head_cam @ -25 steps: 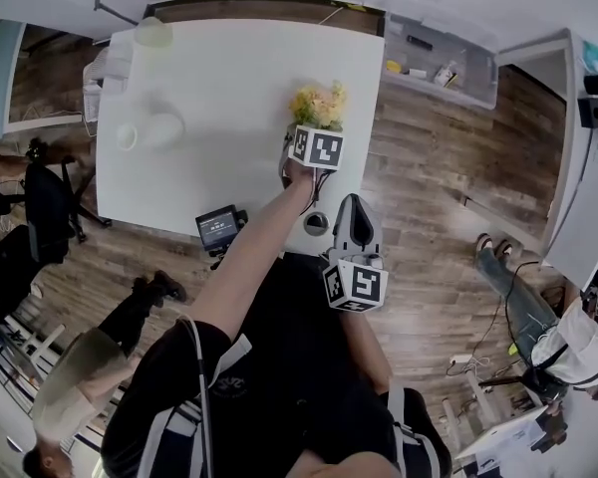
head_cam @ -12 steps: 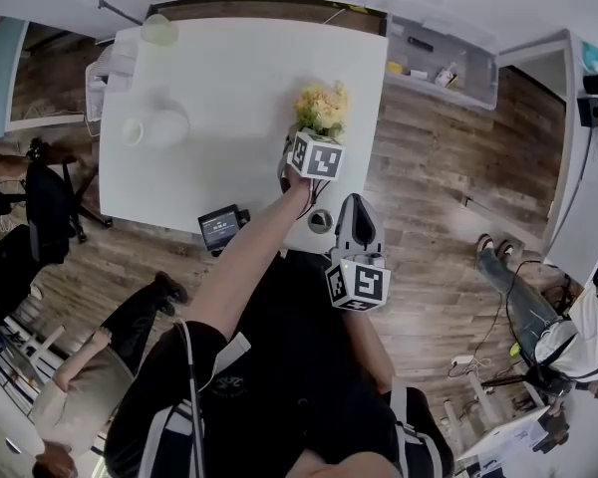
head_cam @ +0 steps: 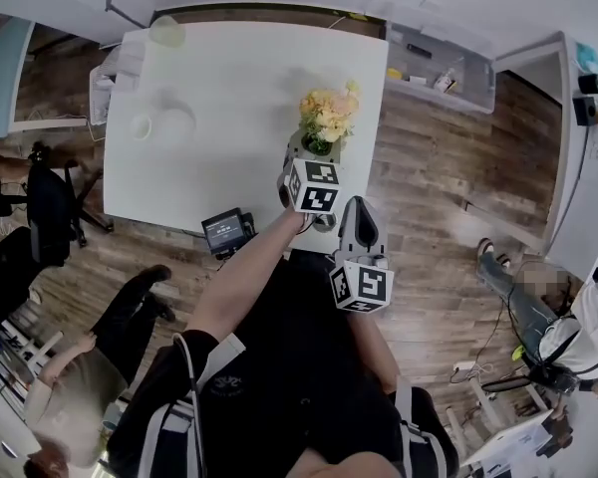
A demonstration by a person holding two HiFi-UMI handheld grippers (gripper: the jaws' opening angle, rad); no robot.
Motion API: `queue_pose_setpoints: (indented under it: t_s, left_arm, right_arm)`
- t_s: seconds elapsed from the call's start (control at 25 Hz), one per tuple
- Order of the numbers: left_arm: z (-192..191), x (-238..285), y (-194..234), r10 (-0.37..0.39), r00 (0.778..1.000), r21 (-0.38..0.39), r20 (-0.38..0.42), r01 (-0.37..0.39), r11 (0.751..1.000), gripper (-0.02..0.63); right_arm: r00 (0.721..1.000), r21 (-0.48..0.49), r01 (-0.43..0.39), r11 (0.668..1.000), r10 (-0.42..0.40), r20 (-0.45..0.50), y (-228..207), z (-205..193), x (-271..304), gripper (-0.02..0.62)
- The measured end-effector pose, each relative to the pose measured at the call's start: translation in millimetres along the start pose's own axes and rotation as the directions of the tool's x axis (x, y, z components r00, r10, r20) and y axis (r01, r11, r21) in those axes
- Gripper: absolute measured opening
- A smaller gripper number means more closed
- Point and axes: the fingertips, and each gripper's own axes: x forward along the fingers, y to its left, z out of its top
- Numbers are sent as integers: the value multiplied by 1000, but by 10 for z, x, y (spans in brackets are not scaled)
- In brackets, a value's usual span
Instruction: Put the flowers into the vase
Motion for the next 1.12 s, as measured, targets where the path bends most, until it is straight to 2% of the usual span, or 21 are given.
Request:
queue_pose_setpoints:
  t_s: [0.12, 0.36, 0.48, 0.68, 0.8, 0.96, 1.12]
  left_arm:
    - [139, -253, -45, -3, 996, 14, 86, 2, 1000, 144]
    - [348, -744, -252, -29, 974, 107, 227, 5, 994, 144]
    - [420, -1079, -290, -48, 950, 135, 308, 7, 991, 144]
    - [516, -1727, -311, -63, 898, 186, 436, -21, 982, 144]
    - [489, -2024, -364, -77, 872, 227, 483, -39, 973, 144]
    - [457, -2336, -132, -32, 848, 204, 530, -91, 975, 144]
    - [448, -2518, 47, 4, 845, 170, 534, -112, 979, 145]
  right_arm:
    - [1000, -8, -2, 1000, 2, 4, 13, 3, -55, 15]
    - [1000, -29, -15, 999, 15, 17, 35, 16, -161, 15]
    - [999, -44, -20, 999, 21, 28, 69, 47, -202, 15]
    - [997, -58, -50, 997, 53, 50, 101, 118, -216, 15]
    - [995, -66, -64, 996, 69, 66, 108, 162, -230, 15]
    - [991, -68, -118, 991, 121, 50, 351, 94, -151, 16]
    - [987, -72, -152, 986, 155, 50, 548, 37, -147, 15]
